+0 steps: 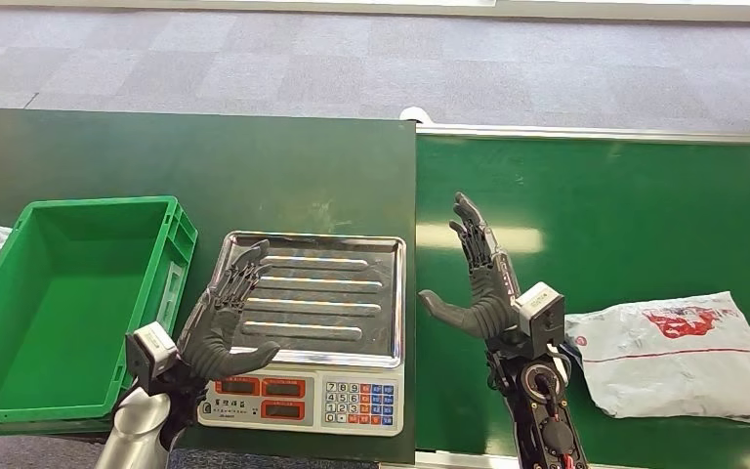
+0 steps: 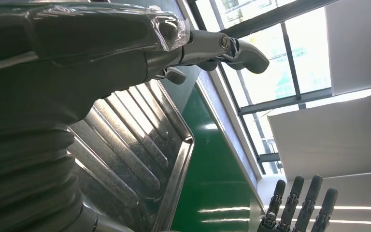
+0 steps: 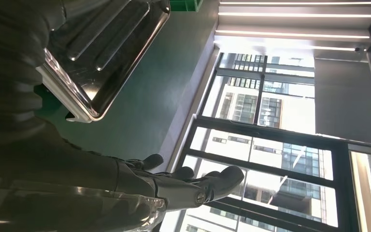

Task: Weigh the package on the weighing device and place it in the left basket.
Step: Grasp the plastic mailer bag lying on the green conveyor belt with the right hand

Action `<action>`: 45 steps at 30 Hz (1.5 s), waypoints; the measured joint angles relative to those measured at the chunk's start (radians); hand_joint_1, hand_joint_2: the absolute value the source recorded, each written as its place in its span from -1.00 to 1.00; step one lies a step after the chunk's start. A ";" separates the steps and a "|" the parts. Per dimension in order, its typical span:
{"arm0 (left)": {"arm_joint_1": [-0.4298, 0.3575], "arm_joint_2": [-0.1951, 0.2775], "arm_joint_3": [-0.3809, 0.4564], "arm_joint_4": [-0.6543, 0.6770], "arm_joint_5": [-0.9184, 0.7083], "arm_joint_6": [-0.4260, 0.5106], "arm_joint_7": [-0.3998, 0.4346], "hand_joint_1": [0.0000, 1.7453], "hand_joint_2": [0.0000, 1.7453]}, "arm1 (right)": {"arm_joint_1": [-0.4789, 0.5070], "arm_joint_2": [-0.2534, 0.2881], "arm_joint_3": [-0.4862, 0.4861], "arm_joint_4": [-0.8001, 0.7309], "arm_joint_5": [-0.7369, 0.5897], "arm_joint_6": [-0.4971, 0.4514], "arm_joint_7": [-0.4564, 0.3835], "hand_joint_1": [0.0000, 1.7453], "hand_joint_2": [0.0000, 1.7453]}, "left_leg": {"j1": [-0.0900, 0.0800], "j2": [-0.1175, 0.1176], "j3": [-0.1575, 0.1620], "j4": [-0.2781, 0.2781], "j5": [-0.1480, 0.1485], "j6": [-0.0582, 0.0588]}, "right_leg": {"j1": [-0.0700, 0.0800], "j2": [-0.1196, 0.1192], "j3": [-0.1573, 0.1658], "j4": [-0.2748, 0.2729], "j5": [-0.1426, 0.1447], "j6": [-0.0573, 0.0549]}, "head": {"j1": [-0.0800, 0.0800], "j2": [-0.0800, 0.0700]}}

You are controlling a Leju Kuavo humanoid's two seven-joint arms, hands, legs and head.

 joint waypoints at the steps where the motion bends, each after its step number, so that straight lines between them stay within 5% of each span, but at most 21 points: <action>1: 0.000 0.000 0.000 0.000 0.000 0.000 0.000 -1.00 1.00 | 0.000 0.000 0.000 0.000 0.000 0.000 0.000 -1.00 1.00 | 0.000 0.000 0.000 0.000 0.000 0.000 | 0.000 0.000 0.000 0.000 0.000 0.000 | 0.000 0.000; 7: 0.001 0.000 0.000 -0.001 0.000 0.001 0.000 -1.00 1.00 | 0.000 0.000 -0.002 0.000 0.036 -0.056 0.018 -1.00 1.00 | 0.000 0.000 0.000 0.000 0.000 0.000 | 0.000 0.000 0.000 0.000 0.000 0.000 | 0.000 0.000; 14: 0.022 0.000 0.008 -0.028 0.000 0.002 0.004 -1.00 1.00 | -0.007 -0.023 -0.101 0.036 0.221 -0.407 0.117 -1.00 1.00 | 0.000 0.000 0.000 0.000 0.000 0.000 | 0.000 0.000 0.000 0.000 0.000 0.000 | 0.000 0.000; 19: 0.030 -0.004 0.017 -0.046 -0.006 -0.009 0.030 -1.00 1.00 | -0.004 -0.049 -0.256 0.082 0.473 -0.640 0.340 -1.00 1.00 | 0.000 -0.002 0.000 0.000 0.000 0.000 | 0.000 -0.001 0.000 0.000 0.000 0.000 | 0.000 0.000; 35: 0.041 -0.013 0.029 -0.060 -0.013 -0.017 0.038 -1.00 1.00 | 0.031 -0.050 -0.429 0.112 0.742 -0.666 0.505 -1.00 1.00 | 0.000 -0.001 0.000 0.000 0.000 0.000 | 0.000 0.000 0.000 0.000 0.000 0.000 | 0.000 0.000; 45: 0.041 -0.013 0.029 -0.060 -0.015 -0.017 0.038 -1.00 1.00 | 0.043 -0.053 -0.451 0.111 0.757 -0.665 0.518 -1.00 1.00 | 0.000 -0.001 0.000 0.000 0.000 0.000 | 0.000 0.000 0.000 0.000 0.000 0.000 | 0.000 0.000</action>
